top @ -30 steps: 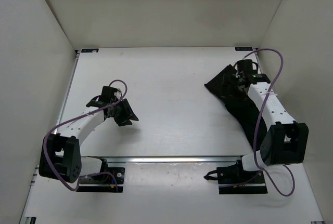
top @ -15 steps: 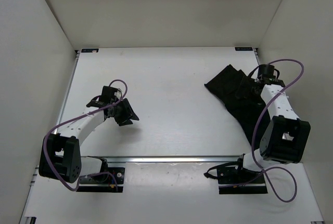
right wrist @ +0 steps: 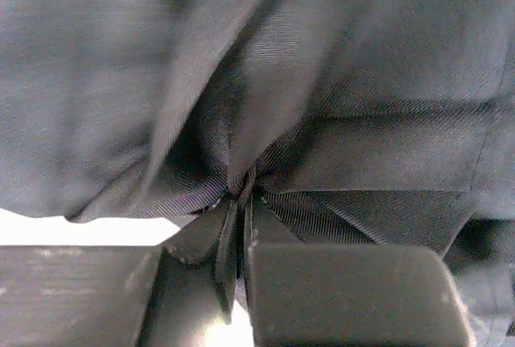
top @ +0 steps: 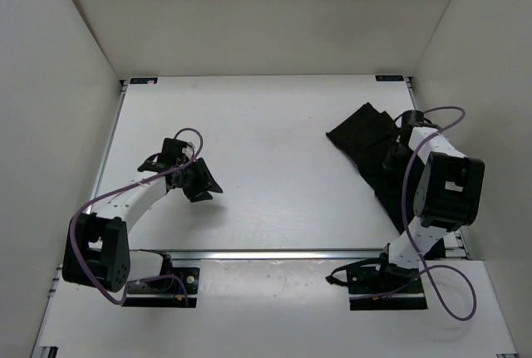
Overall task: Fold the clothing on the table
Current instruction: Grab the skirt from the pile, then move the skirt to the center of the board
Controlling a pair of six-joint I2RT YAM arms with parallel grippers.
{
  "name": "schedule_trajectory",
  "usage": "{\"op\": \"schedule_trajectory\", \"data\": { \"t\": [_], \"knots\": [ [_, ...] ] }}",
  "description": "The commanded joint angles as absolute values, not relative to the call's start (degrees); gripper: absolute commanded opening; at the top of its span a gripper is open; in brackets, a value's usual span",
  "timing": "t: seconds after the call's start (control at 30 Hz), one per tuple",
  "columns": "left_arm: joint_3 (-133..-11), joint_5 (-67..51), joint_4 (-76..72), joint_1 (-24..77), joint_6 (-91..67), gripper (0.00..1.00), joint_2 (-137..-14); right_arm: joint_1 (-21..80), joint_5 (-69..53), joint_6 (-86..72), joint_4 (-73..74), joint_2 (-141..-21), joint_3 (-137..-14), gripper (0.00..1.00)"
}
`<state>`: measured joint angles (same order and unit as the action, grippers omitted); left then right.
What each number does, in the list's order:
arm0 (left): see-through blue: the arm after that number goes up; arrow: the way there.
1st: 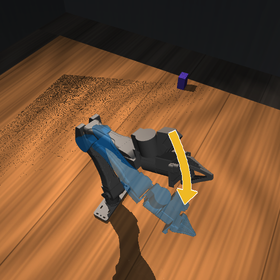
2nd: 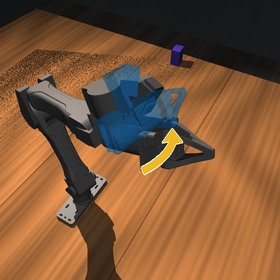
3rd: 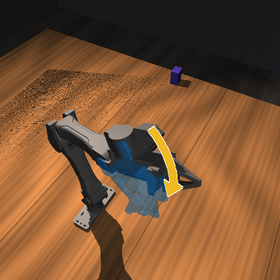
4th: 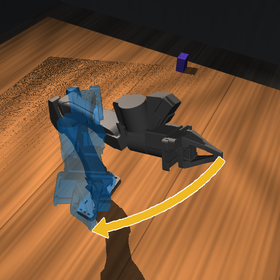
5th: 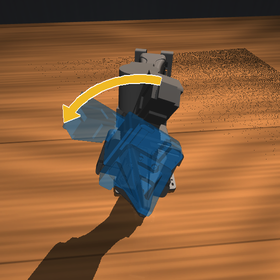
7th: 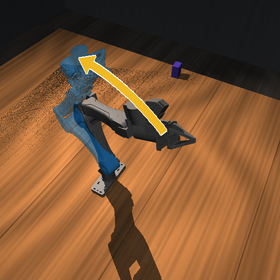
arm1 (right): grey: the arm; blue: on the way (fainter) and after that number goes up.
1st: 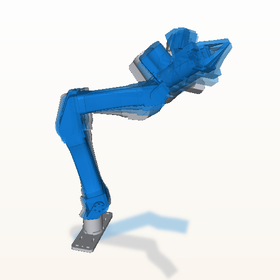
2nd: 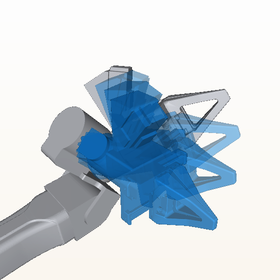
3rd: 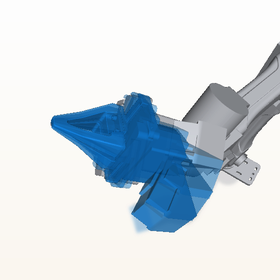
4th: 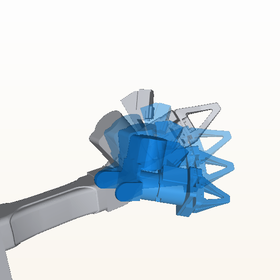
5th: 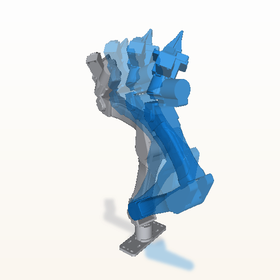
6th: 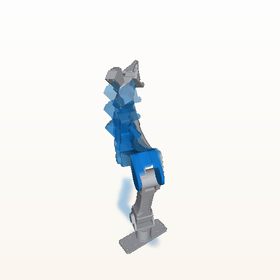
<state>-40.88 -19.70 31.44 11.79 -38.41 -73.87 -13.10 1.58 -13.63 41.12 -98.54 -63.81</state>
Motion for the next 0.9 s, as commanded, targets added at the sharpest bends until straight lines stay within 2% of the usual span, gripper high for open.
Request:
{"op": "schedule_trajectory", "data": {
  "t": [0.0,0.13,0.27,0.37,0.47,0.57,0.67,0.83,0.87],
  "knots": [
    [-44.02,-22.93,30.59,10.64,-39.28,0.52,-71.90,-8.37,-5.86,-12.22,42.36,-95.73,-71.01,0.00],
    [-54.20,-23.20,30.06,10.11,-42.88,0.52,-70.05,2.78,-14.48,-10.73,37.01,-84.13,-76.45,0.00],
    [-60.03,-23.38,29.27,8.53,-45.08,0.52,-69.00,18.23,-11.88,-8.70,36.38,-75.69,-81.20,0.01],
    [-62.92,-22.50,28.04,5.37,-46.40,0.53,-67.15,24.07,-9.23,-9.92,37.44,-70.86,-82.62,0.00],
    [-65.12,-21.19,27.51,2.91,-46.67,0.53,-65.22,24.52,-10.81,-11.86,36.83,-65.67,-82.36,0.00],
    [-67.41,-20.65,27.77,2.55,-46.93,0.53,-64.95,18.56,-14.85,-12.57,36.74,-64.78,-83.14,0.01],
    [-67.32,-20.92,27.68,2.72,-47.28,0.53,-65.04,13.73,-20.99,-13.53,36.30,-68.72,-82.00,0.00],
    [-64.52,-21.97,28.99,3.86,-46.41,0.53,-65.21,13.18,-21.45,-12.66,39.54,-83.29,-80.41,0.00],
    [-64.42,-21.97,30.57,5.43,-45.01,0.52,-65.74,12.92,-20.05,-11.35,40.68,-86.71,-80.68,0.16]
  ]
}}
